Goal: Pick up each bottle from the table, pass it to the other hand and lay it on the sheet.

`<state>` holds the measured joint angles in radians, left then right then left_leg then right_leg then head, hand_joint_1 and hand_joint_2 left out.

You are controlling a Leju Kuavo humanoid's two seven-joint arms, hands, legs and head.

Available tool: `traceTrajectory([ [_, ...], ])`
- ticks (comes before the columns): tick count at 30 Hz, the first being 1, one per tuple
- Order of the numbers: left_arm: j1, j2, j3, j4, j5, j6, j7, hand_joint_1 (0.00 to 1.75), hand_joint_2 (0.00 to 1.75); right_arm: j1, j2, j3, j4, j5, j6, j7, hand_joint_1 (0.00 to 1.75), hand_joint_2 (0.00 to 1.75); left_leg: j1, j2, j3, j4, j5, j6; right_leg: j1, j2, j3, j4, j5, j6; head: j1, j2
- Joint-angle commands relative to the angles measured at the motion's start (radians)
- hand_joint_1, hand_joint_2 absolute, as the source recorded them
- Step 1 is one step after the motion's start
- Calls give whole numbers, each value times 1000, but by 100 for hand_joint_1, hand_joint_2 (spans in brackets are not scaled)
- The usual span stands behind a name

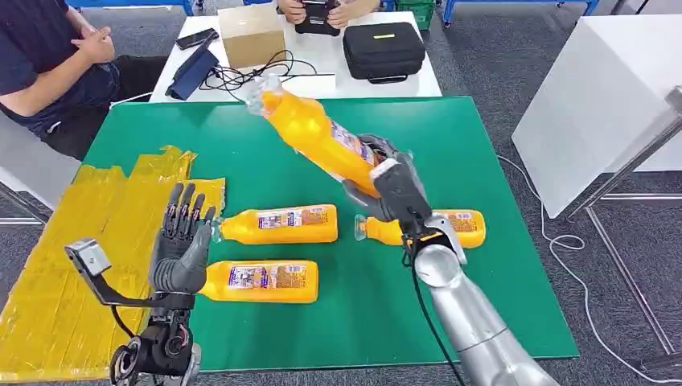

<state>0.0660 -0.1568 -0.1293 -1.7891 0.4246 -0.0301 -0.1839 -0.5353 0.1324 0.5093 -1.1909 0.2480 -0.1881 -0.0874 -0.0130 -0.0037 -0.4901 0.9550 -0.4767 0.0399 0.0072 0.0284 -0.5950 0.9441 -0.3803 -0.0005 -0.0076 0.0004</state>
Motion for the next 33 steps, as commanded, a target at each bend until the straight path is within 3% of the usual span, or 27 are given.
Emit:
traceTrajectory([
  [1,-50,5,-21,27,-7,9,11,0,175,-139,83,62,245,10,-22,-1,175,175,1,-1,2,0,-1,-3,1,-3,2,0,-2,1,0,0],
  [7,-55,3,-21,30,-8,13,14,0,175,-143,92,58,253,6,-14,4,175,175,1,-1,2,0,-1,-3,1,-3,2,0,-1,1,0,0],
  [10,-74,-12,-18,21,-38,62,14,0,175,-172,170,90,328,34,0,24,175,175,0,0,1,1,-2,-3,0,-3,1,1,-2,1,0,0],
  [12,-57,-16,-11,-29,-59,105,14,0,175,-167,217,179,355,40,16,29,175,175,0,1,0,1,-2,-4,0,-2,0,1,-2,1,0,0],
  [15,-30,-4,-12,-81,-116,203,-3,0,175,-165,217,376,337,-62,-10,66,175,175,0,5,0,0,-3,-4,0,2,0,1,-1,0,0,0],
  [19,3,15,-30,-103,-124,237,-26,0,175,-168,217,484,344,-120,-37,85,175,175,2,3,2,-1,-3,-4,2,0,0,0,-3,1,0,0],
  [27,-57,-16,-72,12,-154,157,0,0,175,-208,217,553,313,-119,-96,133,175,175,2,-3,-2,1,-1,-3,2,-5,0,0,-2,2,0,0],
  [33,-36,-55,12,-31,-152,109,8,0,175,-170,217,615,293,-86,-86,151,175,175,1,0,2,-1,-3,-4,1,-3,2,0,-3,2,0,0],
])
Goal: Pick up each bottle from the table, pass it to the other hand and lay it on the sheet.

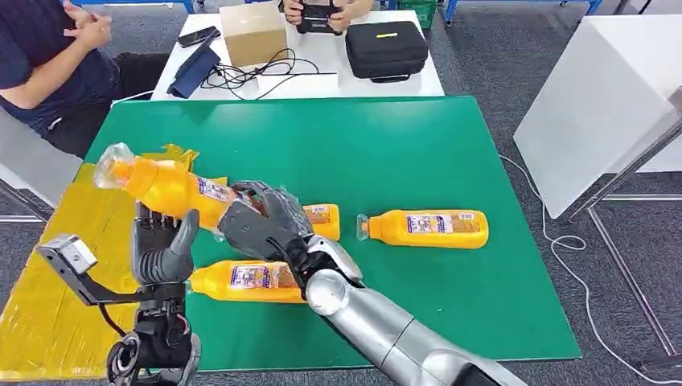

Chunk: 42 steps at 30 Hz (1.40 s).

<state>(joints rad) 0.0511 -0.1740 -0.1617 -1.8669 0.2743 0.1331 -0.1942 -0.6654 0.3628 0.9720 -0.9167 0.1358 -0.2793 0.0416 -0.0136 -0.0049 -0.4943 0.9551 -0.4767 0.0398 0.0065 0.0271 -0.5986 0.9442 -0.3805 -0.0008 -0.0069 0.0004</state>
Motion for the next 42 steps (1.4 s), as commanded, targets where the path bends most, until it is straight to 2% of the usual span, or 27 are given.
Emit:
traceTrajectory([
  [1,-23,-39,45,44,-1,-65,24,0,175,-35,-14,157,24,26,7,21,175,175,1,1,4,-1,-2,-3,1,-1,3,-1,-1,1,0,0],
  [5,-26,-42,34,47,6,-86,34,0,175,-28,-14,163,28,33,1,16,175,175,1,-2,2,-1,-1,-2,1,-3,2,-1,-1,1,0,0],
  [6,-26,-42,34,47,6,-86,34,0,175,-28,-14,163,28,33,1,16,175,175,2,-3,7,0,-3,-5,2,-6,7,0,-4,2,0,0],
  [7,-26,-42,34,47,6,-86,34,0,175,-28,-14,163,28,33,1,16,175,175,1,-1,3,-1,-1,-2,1,-3,2,-1,-1,1,0,0],
  [9,-29,-41,23,58,15,-97,37,0,175,-26,-14,156,21,48,-1,15,175,175,1,-1,4,-1,-1,-3,1,-3,3,0,-2,1,0,0],
  [12,-36,-38,9,81,89,-140,42,0,175,-5,-14,137,-8,90,-1,20,175,175,1,-2,2,-1,-1,-3,1,-5,3,-1,-2,1,0,0],
  [21,-2,-5,-3,72,141,-114,22,0,175,90,-15,77,-34,271,39,-10,175,175,2,-2,7,-2,-3,-4,2,-6,7,-2,-4,2,0,0],
  [22,10,-4,-4,70,136,-116,19,122,175,96,-22,75,-32,288,33,-15,175,175,1,-2,5,-2,-2,-3,2,-5,5,-2,-3,1,-1,0],
  [23,21,-3,-7,71,124,-119,11,175,175,105,-33,66,-33,297,28,-17,175,175,1,-2,3,-2,-1,-2,1,-3,3,-2,-1,1,0,0],
  [35,23,-1,-31,125,110,-153,-6,175,175,164,-70,-18,-45,365,8,-24,175,175,1,-5,5,-1,-1,-4,2,-8,5,-2,-3,2,0,0],
  [41,17,-1,-33,129,101,-157,-11,175,175,163,-79,-44,-46,389,-2,-14,175,175,0,-3,2,-1,0,-2,1,-4,1,-2,-1,1,0,0],
  [42,21,-4,-19,126,88,-142,-13,175,175,168,-89,-71,-68,362,27,-19,21,175,0,-4,3,-1,-1,-3,1,-6,3,-2,-2,1,0,0],
])
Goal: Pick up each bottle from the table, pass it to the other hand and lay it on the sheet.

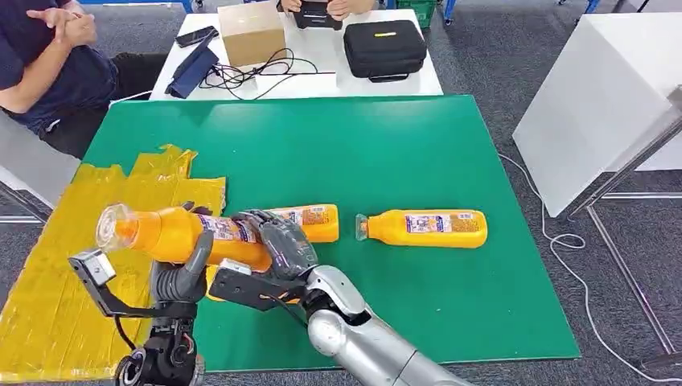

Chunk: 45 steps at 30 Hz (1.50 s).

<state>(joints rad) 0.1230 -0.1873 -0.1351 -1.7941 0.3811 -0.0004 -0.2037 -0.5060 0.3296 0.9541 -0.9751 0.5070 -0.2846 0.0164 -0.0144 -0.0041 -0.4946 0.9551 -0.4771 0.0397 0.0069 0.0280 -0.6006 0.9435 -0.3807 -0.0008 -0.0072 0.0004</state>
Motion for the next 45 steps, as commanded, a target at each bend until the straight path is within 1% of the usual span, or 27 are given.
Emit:
traceTrajectory([
  [1,-53,8,-40,55,-30,3,-4,175,175,15,-64,-71,-32,-28,42,-7,0,175,2,-6,5,-1,-1,-3,2,-9,7,-1,-3,2,0,0],
  [2,-55,10,-34,57,-28,2,-4,175,175,14,-77,-83,-52,-34,56,-11,0,0,2,-6,6,-1,-2,-4,2,-10,8,-1,-4,2,0,0],
  [5,-53,1,-5,58,-80,54,-10,175,175,23,-109,-127,-142,-29,76,6,0,0,2,-6,4,0,-1,-3,1,-9,7,-1,-3,2,0,0],
  [8,-53,1,-5,58,-80,54,-10,175,175,23,-109,-127,-142,-29,76,6,0,0,1,-2,2,0,-1,-2,1,-5,4,-1,-1,2,0,0],
  [11,-43,17,41,49,-138,98,-31,175,175,63,-166,-192,-313,-69,87,-20,0,0,1,-5,4,-1,-1,-3,1,-8,6,-1,-3,2,0,0],
  [13,-63,33,81,56,-249,149,-41,175,175,83,-199,-247,-411,-94,111,-12,0,0,2,-5,4,0,-2,-4,1,-9,7,0,-4,2,0,0],
  [14,-77,30,105,59,-255,135,-25,175,175,89,-210,-268,-444,-97,140,1,0,0,1,-4,2,0,-1,-2,1,-6,4,-1,-2,1,0,0],
  [15,-91,38,113,68,-325,158,-25,175,175,98,-206,-291,-460,-105,142,2,0,0,2,-7,2,1,-1,-3,1,-10,5,0,-3,2,0,0],
  [16,-124,46,122,91,-481,228,-14,175,175,102,-210,-312,-486,-108,143,0,0,0,1,-6,2,0,-1,-2,1,-8,4,0,-2,2,0,0],
  [17,-162,54,131,114,-618,264,26,175,175,106,-215,-331,-510,-106,147,1,0,0,1,-5,0,0,0,-2,0,-7,2,0,-1,1,0,0],
  [18,-212,69,154,158,-835,303,110,175,175,111,-227,-351,-540,-122,165,-7,0,0,2,-7,2,0,-1,-3,1,-9,5,0,-2,2,0,0],
  [19,-240,78,176,182,-1001,317,166,175,175,116,-236,-361,-554,-137,171,-16,0,0,1,-7,-1,0,1,-2,0,-9,2,0,-1,1,0,0],
  [20,-261,78,202,198,-1062,313,185,175,175,123,-241,-370,-562,-154,174,-23,0,0,1,-10,2,1,0,-3,1,-13,5,0,-2,2,0,0],
  [21,-289,94,228,239,-1239,339,231,175,175,129,-243,-372,-562,-179,182,-35,0,0,1,-9,0,0,1,-2,0,-10,3,0,-1,1,0,0],
  [22,-303,101,240,265,-1296,343,247,175,175,129,-243,-368,-561,-178,183,-37,0,0,1,-10,2,-1,1,-4,1,-12,6,-1,-2,1,0,0],
  [23,-331,116,257,319,-1352,349,262,175,175,129,-237,-358,-561,-183,189,-41,0,0,1,-7,2,-1,1,-3,0,-9,4,-1,-1,1,0,0],
  [24,-342,122,264,347,-1388,363,262,175,175,125,-235,-350,-560,-183,189,-42,0,0,1,-7,4,-1,0,-4,1,-10,7,-1,-1,1,0,0],
  [26,-372,146,255,444,-1520,393,292,175,175,117,-230,-330,-568,-184,187,-38,0,0,1,-4,5,-2,0,-3,0,-6,6,-1,-1,1,0,0],
  [29,-425,152,241,593,-1587,456,298,175,175,104,-232,-311,-570,-189,186,-15,0,0,0,-4,5,-2,0,-3,0,-7,6,0,-1,1,0,0],
  [31,-432,152,241,612,-1588,467,295,175,175,102,-232,-309,-569,-191,185,-15,0,0,1,-6,5,-2,1,-3,1,-9,7,-1,-2,1,0,0],
  [34,-444,158,233,639,-1613,462,314,175,175,95,-234,-307,-564,-194,186,-8,0,0,2,-2,4,-1,-1,-3,1,-5,6,0,-1,2,0,0],
  [35,-466,167,227,698,-1614,453,317,175,175,93,-233,-305,-562,-202,185,-1,0,0,2,-2,6,-1,-1,-4,1,-5,7,0,-2,2,0,0],
  [37,-514,185,213,831,-1639,489,324,175,175,90,-238,-295,-561,-206,180,7,0,0,1,-3,2,-1,1,-2,0,-5,4,1,0,1,0,0],
  [38,-553,202,200,947,-1645,521,328,175,175,92,-242,-292,-568,-209,176,10,0,0,2,-5,6,-1,0,-4,1,-9,8,0,-2,2,0,0],
  [39,-566,201,216,1001,-1612,543,311,175,175,100,-247,-294,-581,-208,173,11,0,0,2,-5,5,-1,0,-3,1,-8,7,0,-1,2,0,0],
  [42,-592,218,232,1125,-1598,569,289,175,175,117,-268,-285,-609,-196,169,10,0,0,0,-5,6,-2,1,-4,0,-8,8,-1,-1,1,0,0],
  [45,-608,231,235,1205,-1612,587,293,175,175,125,-285,-275,-613,-191,160,7,0,0,1,-2,6,-2,0,-4,0,-5,8,-1,-1,1,0,0],
])
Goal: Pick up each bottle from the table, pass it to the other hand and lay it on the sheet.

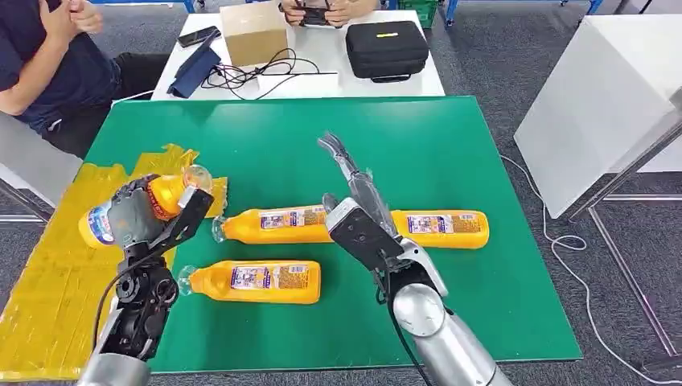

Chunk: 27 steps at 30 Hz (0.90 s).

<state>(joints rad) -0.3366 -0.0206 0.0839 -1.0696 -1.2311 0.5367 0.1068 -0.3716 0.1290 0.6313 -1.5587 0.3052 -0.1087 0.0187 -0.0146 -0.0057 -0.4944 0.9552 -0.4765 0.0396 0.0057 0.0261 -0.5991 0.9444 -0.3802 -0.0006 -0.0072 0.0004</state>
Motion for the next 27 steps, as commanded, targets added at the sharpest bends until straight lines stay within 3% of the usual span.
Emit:
traceTrajectory([
  [1,-149,64,16,480,0,50,-17,175,175,-10,-84,47,-29,11,-16,4,0,0,1,0,5,-2,-1,-3,1,-2,5,-1,-1,1,0,0],
  [8,-152,74,62,535,48,-31,-14,175,175,13,-91,53,-27,21,-28,-10,0,0,1,0,5,-2,-1,-3,1,-2,5,-1,-2,1,0,0],
  [9,-148,81,59,541,35,-33,-2,127,175,18,-90,55,-28,25,-25,-9,0,0,2,1,7,-2,-2,-4,2,-2,7,-1,-2,2,0,0],
  [10,-146,83,61,543,29,-36,5,0,175,25,-86,52,-28,29,-24,-8,0,0,1,1,5,-2,-1,-3,1,-1,5,-1,-1,1,0,0],
  [13,-134,81,77,524,47,-62,-16,0,175,49,-86,42,-33,40,-18,-8,0,0,1,3,6,-3,-1,-3,0,1,6,-1,-1,1,0,0],
  [14,-116,77,88,498,50,-86,-5,0,0,70,-87,32,-39,51,-7,-15,0,0,1,1,3,-1,-1,-2,0,0,4,-1,-1,1,0,0],
  [27,-103,75,93,475,50,-96,-9,0,0,82,-86,25,-40,59,-1,-22,0,0,1,1,4,-1,-1,-2,0,0,4,0,0,1,0,0],
])
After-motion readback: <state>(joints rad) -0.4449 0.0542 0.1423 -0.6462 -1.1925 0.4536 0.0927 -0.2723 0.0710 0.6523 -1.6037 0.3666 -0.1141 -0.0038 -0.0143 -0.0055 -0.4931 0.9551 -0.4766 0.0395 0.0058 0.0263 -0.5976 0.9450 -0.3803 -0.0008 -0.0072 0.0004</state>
